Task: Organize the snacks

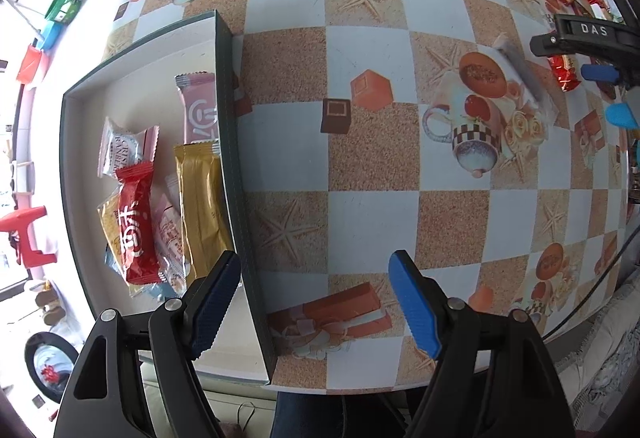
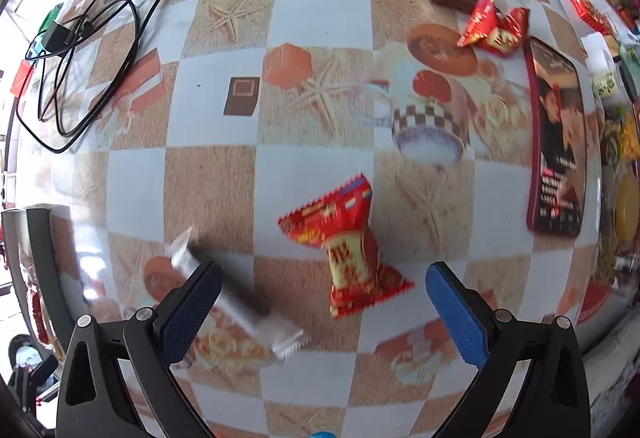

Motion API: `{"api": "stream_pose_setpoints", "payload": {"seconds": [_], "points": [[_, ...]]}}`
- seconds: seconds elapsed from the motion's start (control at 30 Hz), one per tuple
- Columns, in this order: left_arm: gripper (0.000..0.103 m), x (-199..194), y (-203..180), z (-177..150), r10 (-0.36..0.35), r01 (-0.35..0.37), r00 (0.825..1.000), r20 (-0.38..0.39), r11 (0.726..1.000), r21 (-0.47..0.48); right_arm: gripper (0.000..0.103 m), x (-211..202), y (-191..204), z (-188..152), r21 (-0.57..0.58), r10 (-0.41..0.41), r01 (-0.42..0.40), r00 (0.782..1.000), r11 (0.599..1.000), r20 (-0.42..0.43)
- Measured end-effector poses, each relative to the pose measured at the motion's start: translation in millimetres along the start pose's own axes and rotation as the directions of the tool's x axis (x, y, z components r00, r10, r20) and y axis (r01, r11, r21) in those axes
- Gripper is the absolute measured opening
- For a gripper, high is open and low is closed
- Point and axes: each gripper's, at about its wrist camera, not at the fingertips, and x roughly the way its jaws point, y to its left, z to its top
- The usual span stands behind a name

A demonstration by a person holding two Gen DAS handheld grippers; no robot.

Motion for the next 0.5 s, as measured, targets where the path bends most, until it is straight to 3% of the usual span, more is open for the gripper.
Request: {"api": "stream_pose_setpoints", "payload": {"seconds": [0.07, 0.1, 0.23, 0.27, 0.4, 0.5], "points": [[0.080, -0.2, 0.5, -0.3, 0.007, -0.007, 1.000, -0.005, 1.000, -0.004, 0.103, 4.0, 0.5, 4.3, -0.008, 0.005, -0.005, 1.000, 1.000, -0.003], [0.080, 0.1, 0.5, -0.1, 0.011, -0.011, 1.000, -0.007, 1.000, -0.005, 0.097, 7.9, 7.7, -0.2, -0.011, 0.006, -0.006, 1.000, 1.000, -0.002], [0.080, -3.0, -12.2, 5.7, 0.023, -0.023, 1.000, -0.011, 1.000, 0.011, 0.067, 21.4, 11.3, -2.9, -0.001, 0.004, -0.004, 1.000, 1.000, -0.018], [0.080, -4.1, -16.1, 9.3, 0.024, -0.024, 1.000, -0.011, 1.000, 0.016, 0.064, 21.8, 10.1, -4.0, 0.002, 0.001, -0.001, 1.000, 1.000, -0.006], [0.080, -0.5, -37.4, 19.2, 0.012, -0.011, 1.000, -0.018, 0.999, 0.040, 0.035, 15.8, -6.3, -7.9, 0.014, -0.004, 0.004, 1.000, 1.000, 0.026], [0.080, 2.3, -52.5, 29.5, -0.016, 0.018, 0.999, -0.028, 0.999, 0.046, 0.032, 18.0, -25.9, -16.7, 0.045, 0.032, -0.033, 0.999, 0.998, 0.018]]}}
